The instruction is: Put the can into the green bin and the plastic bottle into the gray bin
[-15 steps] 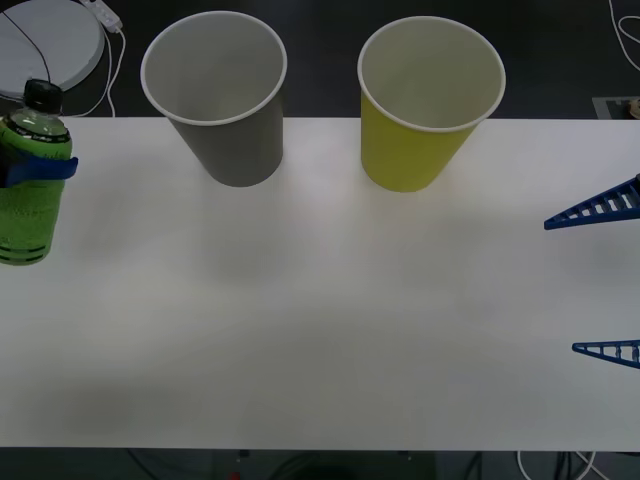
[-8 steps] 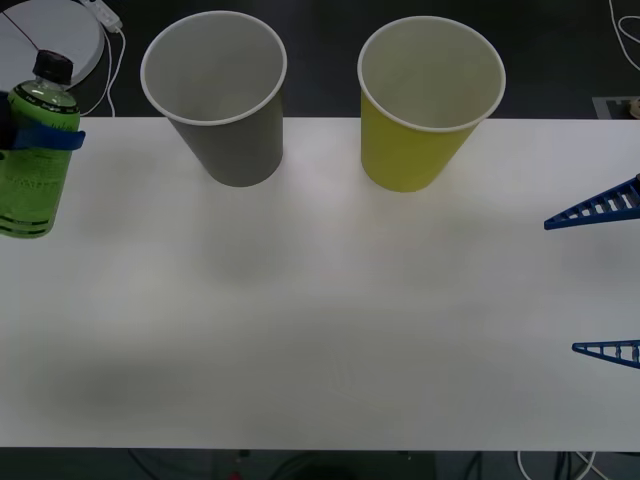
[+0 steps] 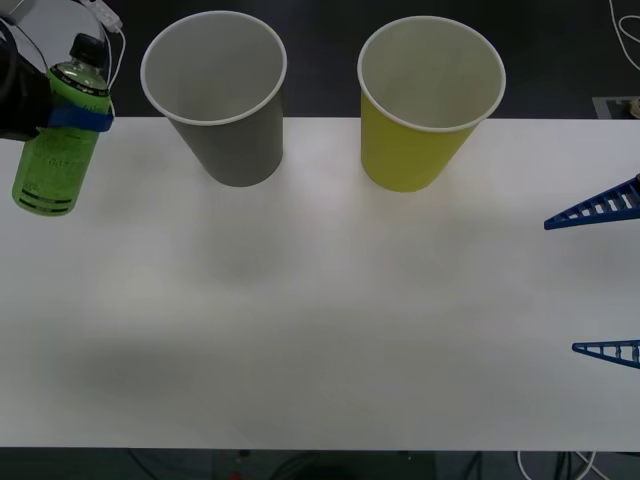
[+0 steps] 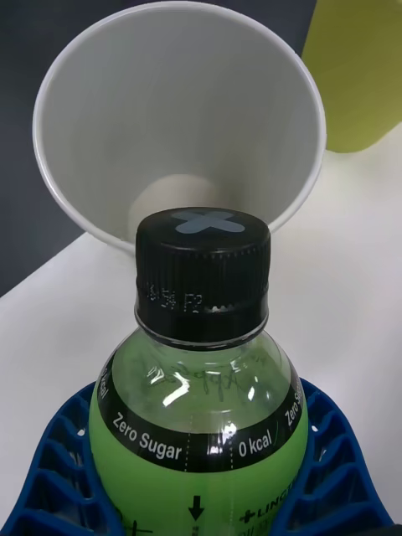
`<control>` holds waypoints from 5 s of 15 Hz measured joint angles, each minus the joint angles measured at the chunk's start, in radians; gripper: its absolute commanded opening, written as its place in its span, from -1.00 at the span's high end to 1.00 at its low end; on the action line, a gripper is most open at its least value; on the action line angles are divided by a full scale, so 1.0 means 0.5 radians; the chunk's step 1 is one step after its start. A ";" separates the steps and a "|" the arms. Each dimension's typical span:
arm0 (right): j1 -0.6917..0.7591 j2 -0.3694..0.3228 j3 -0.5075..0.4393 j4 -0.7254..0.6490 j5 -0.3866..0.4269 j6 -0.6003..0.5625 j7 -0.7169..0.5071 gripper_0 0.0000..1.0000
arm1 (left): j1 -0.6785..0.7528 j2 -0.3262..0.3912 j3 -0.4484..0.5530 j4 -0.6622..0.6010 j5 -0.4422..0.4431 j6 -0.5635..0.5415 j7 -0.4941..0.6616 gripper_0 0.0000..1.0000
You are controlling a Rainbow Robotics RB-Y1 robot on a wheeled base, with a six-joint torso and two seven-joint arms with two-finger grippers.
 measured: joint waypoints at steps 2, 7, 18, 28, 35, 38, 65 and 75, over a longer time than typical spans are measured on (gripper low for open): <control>0.000 0.000 0.000 0.000 0.000 0.000 0.000 -1.00 | -0.102 -0.002 -0.077 0.080 -0.016 0.000 -0.009 1.00; 0.000 0.000 0.000 0.000 0.000 0.000 0.000 -1.00 | -0.421 -0.002 -0.328 0.329 -0.075 -0.001 -0.025 1.00; 0.000 0.000 0.000 0.000 0.000 0.000 0.000 -1.00 | -1.161 -0.109 -0.840 0.970 -0.132 -0.010 -0.049 1.00; 0.000 0.000 0.000 0.000 0.000 0.000 0.000 -1.00 | -1.726 -0.312 -1.186 1.666 -0.141 -0.010 -0.157 1.00; 0.000 0.000 0.000 0.000 0.000 0.000 0.000 -1.00 | -1.857 -0.452 -1.186 1.893 -0.215 0.047 -0.159 1.00; 0.000 0.000 0.000 0.000 0.000 0.000 0.000 -1.00 | -1.868 -0.487 -1.184 1.894 -0.263 0.111 -0.151 1.00; 0.000 0.000 0.000 0.000 0.000 0.000 0.000 -1.00 | -1.863 -0.521 -1.186 1.894 -0.226 0.144 -0.163 -1.00; 0.000 0.000 0.000 0.000 0.000 0.000 0.000 -1.00 | -1.553 -0.248 -1.184 1.343 -0.022 0.141 -0.115 -1.00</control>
